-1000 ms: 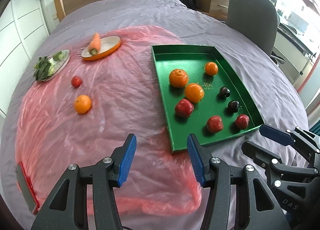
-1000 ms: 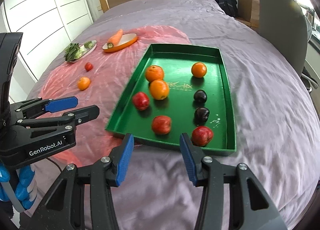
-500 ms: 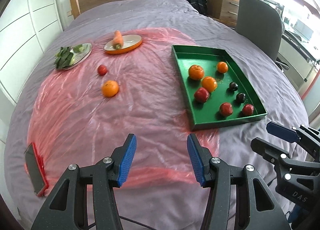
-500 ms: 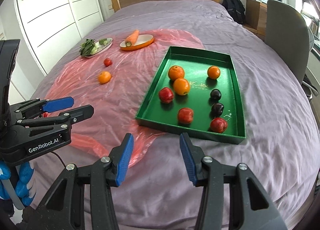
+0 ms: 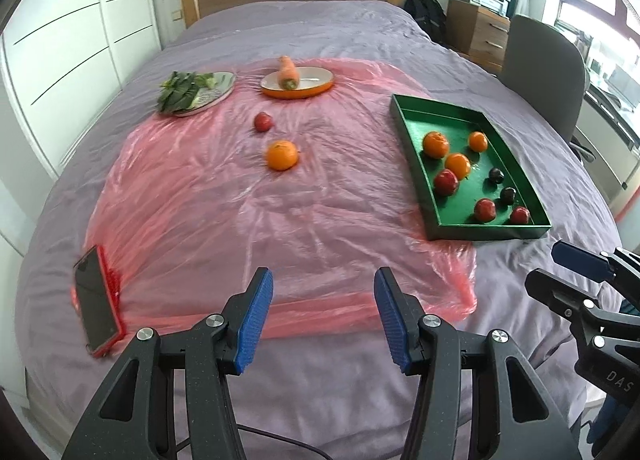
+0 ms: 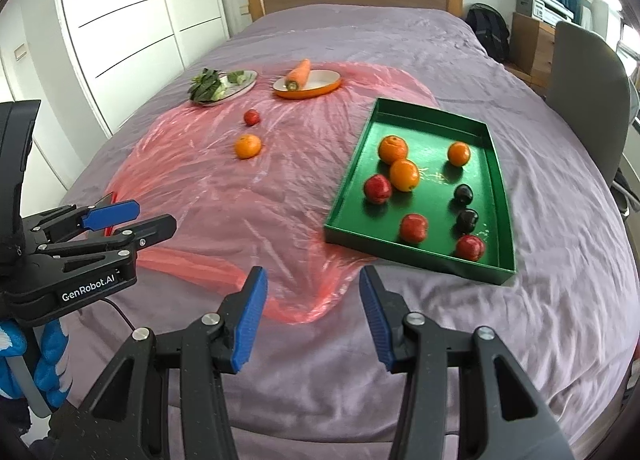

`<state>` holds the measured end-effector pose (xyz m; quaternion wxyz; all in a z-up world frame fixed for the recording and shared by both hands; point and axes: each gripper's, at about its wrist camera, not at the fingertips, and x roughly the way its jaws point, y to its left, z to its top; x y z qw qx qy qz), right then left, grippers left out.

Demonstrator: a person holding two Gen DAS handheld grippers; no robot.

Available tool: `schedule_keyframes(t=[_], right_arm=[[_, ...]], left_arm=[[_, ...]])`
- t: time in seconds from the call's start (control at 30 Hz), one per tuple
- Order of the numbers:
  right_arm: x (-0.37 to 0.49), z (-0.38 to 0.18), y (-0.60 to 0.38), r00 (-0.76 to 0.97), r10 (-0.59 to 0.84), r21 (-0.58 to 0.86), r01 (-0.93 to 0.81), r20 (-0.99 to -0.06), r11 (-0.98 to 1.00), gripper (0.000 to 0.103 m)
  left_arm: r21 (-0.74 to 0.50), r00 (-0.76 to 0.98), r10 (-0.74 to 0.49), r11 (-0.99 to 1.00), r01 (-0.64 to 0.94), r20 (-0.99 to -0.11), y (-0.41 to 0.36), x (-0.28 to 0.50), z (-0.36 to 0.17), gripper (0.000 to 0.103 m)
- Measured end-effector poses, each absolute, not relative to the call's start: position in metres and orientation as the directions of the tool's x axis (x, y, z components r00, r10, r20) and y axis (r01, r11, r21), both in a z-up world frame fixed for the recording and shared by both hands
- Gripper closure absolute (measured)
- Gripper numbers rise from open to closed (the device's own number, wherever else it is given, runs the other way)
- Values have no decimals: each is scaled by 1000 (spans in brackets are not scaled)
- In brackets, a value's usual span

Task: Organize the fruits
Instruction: 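Move both open tools toward the red fruit and small orange on the sheet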

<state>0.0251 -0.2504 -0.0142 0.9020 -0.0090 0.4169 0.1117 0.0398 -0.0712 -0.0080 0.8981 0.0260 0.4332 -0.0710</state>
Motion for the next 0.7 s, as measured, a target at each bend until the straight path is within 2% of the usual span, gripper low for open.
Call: schedule_keyframes(t=[0.4, 0.7], right_arm=[[4, 6, -223, 641, 209, 56, -251, -738, 966, 33], [-1, 7, -200, 620, 238, 60, -295, -748, 954, 33]], left_arm=[[-19, 661, -63, 997, 75, -748, -24, 14, 5, 56], [-31, 663, 3, 999, -39, -748, 28, -1, -3, 56]])
